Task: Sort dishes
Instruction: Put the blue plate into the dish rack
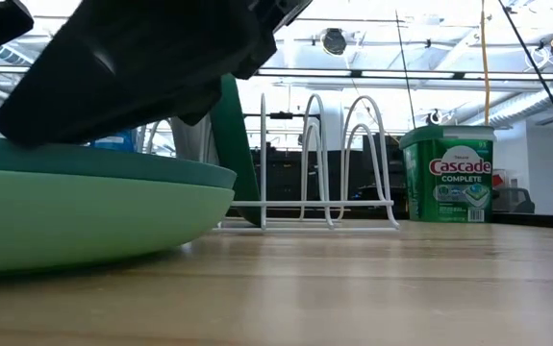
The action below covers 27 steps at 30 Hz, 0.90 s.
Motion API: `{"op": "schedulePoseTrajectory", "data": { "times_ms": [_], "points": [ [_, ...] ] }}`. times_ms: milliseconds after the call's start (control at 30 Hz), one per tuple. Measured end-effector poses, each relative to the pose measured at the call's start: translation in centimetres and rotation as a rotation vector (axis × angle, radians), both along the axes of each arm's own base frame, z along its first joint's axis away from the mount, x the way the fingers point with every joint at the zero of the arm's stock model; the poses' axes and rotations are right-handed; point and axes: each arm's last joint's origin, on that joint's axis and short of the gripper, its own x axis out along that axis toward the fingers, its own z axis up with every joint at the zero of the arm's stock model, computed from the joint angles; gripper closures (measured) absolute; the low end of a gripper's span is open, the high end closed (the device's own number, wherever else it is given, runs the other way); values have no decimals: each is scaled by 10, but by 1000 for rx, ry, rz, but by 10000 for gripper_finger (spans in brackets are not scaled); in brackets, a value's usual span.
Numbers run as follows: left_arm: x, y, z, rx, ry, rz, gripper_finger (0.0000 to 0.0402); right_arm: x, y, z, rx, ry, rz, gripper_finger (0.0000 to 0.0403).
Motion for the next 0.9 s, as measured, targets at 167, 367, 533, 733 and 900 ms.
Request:
{"op": "schedulePoseTrajectory", "data": {
  "times_ms": [167,367,533,733,900],
  "points": [
    [-4,-4,0,-12,9,-1,327,2,0,4,0,-6,-50,312],
    [-9,-2,-10,6,103,20,274,3,2,11,-2,-18,-61,242],
    [-8,-5,-26,-5,200,8,273,1,6,12,-13,-19,-43,219],
    [-6,-2,-35,25,232,21,278,1,5,12,-15,-17,-46,226],
    [-4,-1,-33,23,221,17,338,1,5,12,-15,-18,-45,233]
  ]
}}
